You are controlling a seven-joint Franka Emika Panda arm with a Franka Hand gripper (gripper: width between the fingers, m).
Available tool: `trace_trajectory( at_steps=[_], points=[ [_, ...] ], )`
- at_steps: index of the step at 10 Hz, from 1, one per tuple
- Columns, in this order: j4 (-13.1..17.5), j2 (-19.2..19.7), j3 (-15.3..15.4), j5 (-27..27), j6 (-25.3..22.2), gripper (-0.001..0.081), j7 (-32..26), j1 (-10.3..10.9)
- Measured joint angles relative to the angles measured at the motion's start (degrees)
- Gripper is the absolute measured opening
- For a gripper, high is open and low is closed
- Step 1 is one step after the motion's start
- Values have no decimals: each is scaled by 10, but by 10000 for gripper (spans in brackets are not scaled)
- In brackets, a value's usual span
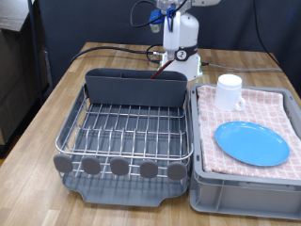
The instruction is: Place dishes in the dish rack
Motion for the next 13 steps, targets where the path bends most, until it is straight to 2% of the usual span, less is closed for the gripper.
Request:
trace_trajectory(
  at_steps=[2,6,8,11,13],
  points=[
    [38,15,35,-24,-17,803,-6,9],
    [109,60,80,-28,-26,803,-48,40],
    [146,89,103,-26,-28,803,-52,50],
    [205,135,125,17,-28,803,-48,64],
    [233,167,136,34,-16,803,-48,67]
  ],
)
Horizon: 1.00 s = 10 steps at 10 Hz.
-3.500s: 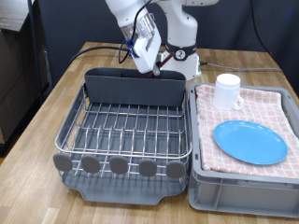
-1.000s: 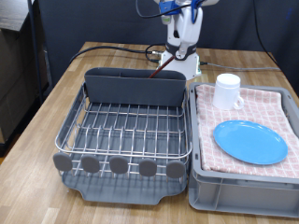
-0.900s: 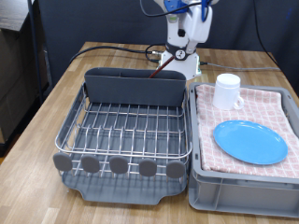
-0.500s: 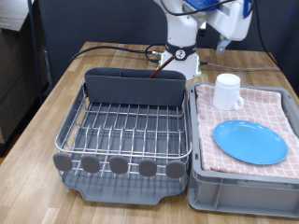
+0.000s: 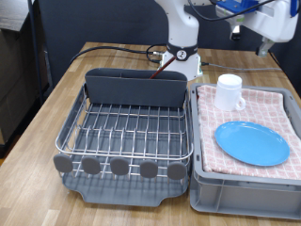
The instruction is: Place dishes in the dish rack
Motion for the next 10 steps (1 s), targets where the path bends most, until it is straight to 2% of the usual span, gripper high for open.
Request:
trace_trajectory(
  at_steps=[3,7,9,10],
  points=[
    [0,30,5,13,62,803,-12,0],
    [-71,47,0,36,215,803,-44,0],
    [-107,47,-6,59,268,803,-50,0],
    [-106,47,-6,57,264,803,-50,0]
  ],
)
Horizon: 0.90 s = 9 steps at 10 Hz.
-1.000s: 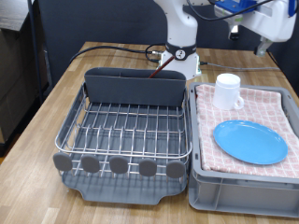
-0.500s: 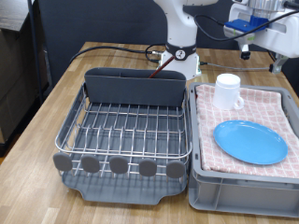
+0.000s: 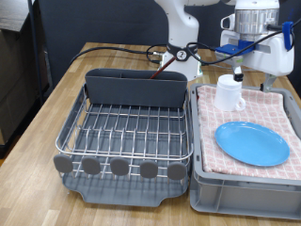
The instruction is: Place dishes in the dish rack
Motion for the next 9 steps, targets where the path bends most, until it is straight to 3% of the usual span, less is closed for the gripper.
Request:
trace_trajectory(
  at_steps=[2,6,9],
  points=[
    [-6,0,-2,39,13,803,-59,0],
    [-30,0,-10,54,26,803,-131,0],
    [-55,7,-14,129,64,803,-214,0]
  ],
)
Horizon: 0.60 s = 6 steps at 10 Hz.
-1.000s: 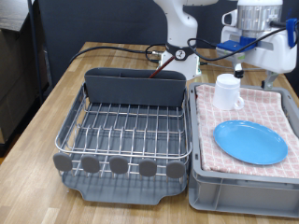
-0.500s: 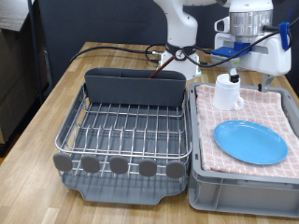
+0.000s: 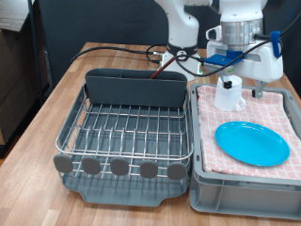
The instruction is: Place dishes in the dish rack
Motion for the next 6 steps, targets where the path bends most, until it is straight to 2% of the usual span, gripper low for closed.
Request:
trace_trajectory(
  at_steps=[3,6],
  points=[
    [-20,18,-1,45,45,803,-51,0],
    [-26,37,0,79,74,803,-91,0]
  ],
)
